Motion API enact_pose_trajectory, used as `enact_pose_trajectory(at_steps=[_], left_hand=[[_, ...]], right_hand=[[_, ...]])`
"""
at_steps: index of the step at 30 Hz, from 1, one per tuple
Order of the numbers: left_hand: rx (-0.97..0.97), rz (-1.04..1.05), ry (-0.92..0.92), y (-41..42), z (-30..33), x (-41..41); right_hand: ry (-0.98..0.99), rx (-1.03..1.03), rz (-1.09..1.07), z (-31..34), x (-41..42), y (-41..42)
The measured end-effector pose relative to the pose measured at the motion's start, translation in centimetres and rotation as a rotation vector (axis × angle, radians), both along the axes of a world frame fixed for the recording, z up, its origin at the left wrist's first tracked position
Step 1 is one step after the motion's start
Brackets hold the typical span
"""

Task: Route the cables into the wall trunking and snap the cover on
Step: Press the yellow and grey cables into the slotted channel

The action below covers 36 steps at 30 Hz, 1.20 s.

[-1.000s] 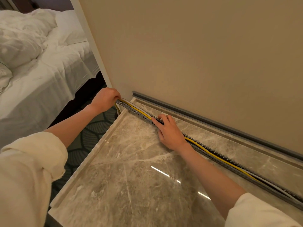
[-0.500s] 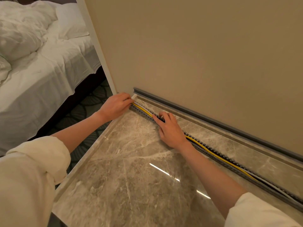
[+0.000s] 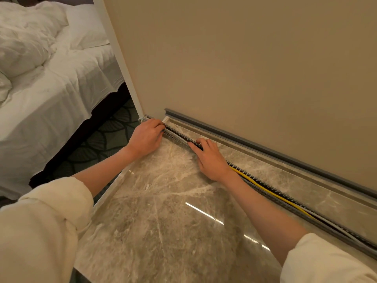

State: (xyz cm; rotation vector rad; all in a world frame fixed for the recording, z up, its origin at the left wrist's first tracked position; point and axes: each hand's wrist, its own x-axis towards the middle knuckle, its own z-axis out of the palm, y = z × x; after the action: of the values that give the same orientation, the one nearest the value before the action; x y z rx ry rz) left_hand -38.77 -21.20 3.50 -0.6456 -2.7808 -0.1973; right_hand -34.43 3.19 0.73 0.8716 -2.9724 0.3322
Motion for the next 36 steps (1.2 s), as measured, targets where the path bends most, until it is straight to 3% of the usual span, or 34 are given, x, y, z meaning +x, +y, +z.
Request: enact_pose_trajectory(at_steps=[7, 14, 22, 30, 36], left_hand=[[0.072, 0.133, -0.127, 1.3, -0.2, 2.5], [0.243, 0.133, -0.134, 5.4, 1.6, 3.4], [0.281, -0.068, -0.18, 15.2, 2.3, 6.2], [0.078, -0.448, -0.319, 25.7, 0.8, 10.9], [-0.014, -0.565, -0.333, 33.1, 0.3, 14.1]], right_hand=[[-0.01, -0.013, -0.022, 1.2, 0.8, 1.8], [0.022, -0.072, -0.177, 2.9, 5.0, 8.0], [0.057, -0.15, -0.5, 2.3, 15.0, 18.4], [0.007, 0.019, -0.767, 1.0, 24.8, 29.2], [-0.018, 0.113, -0.907, 1.2, 29.3, 36.7]])
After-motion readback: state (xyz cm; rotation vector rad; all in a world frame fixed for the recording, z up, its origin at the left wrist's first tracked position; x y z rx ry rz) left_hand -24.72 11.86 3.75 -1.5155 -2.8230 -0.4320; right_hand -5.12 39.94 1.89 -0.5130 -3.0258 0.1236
